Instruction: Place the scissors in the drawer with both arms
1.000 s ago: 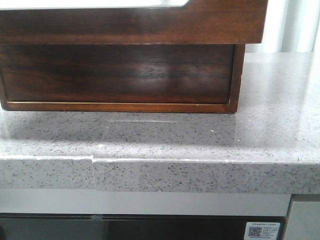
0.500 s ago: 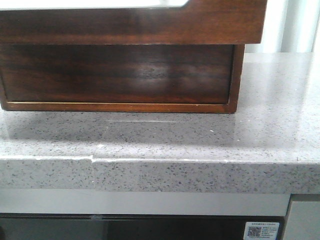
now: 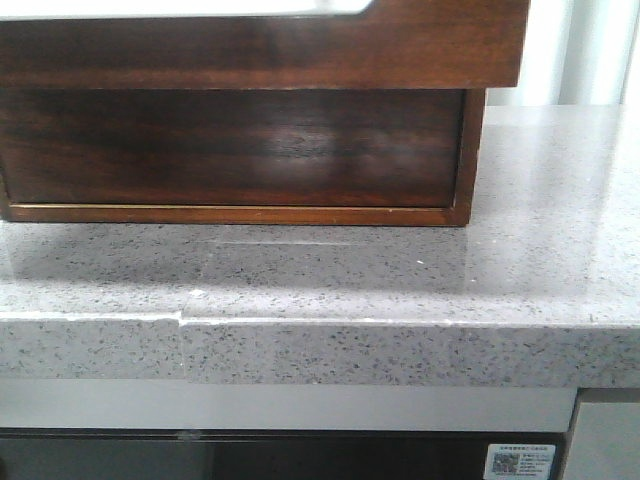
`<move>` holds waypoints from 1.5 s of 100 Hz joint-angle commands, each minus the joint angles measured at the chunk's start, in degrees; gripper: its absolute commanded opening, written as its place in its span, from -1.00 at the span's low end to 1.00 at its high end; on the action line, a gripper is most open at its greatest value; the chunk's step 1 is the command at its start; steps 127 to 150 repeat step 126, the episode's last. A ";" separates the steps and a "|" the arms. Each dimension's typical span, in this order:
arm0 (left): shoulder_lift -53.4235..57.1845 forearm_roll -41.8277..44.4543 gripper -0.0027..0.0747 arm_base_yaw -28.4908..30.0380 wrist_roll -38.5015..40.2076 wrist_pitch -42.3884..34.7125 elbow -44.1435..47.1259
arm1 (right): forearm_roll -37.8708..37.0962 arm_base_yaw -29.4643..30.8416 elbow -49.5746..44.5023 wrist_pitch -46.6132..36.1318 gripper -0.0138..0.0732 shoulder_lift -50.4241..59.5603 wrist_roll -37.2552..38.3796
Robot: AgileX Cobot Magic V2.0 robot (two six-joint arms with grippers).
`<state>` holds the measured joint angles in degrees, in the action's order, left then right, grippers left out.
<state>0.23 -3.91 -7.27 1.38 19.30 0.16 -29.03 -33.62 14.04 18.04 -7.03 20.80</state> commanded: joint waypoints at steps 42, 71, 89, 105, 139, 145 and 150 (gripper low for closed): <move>1.80 -1.16 -0.98 0.11 0.57 -1.23 1.34 | 17.94 22.44 -15.53 -14.43 -0.78 1.10 -9.04; 1.80 -1.16 -0.98 0.11 0.57 -1.23 1.34 | 17.94 22.52 -15.53 -1.29 -0.78 8.50 -9.04; 1.80 -1.16 -0.98 0.11 0.57 -1.23 1.34 | 17.94 22.52 -15.53 -1.42 -0.78 8.62 -9.04; 1.80 -1.16 -0.98 0.11 0.57 -1.23 1.34 | 17.94 22.52 -15.53 -1.42 -0.78 8.62 -9.04; 1.80 -1.16 -0.98 0.11 0.57 -1.23 1.34 | 17.94 22.52 -15.53 -1.51 -0.78 8.62 -9.04; 1.80 -1.16 -0.98 0.11 0.57 -1.23 1.34 | 17.94 22.52 -15.53 -1.51 -0.78 8.62 -9.04; 1.80 -1.16 -0.98 0.11 0.57 -1.23 1.34 | 17.94 22.52 -15.53 -1.51 -0.78 8.62 -9.04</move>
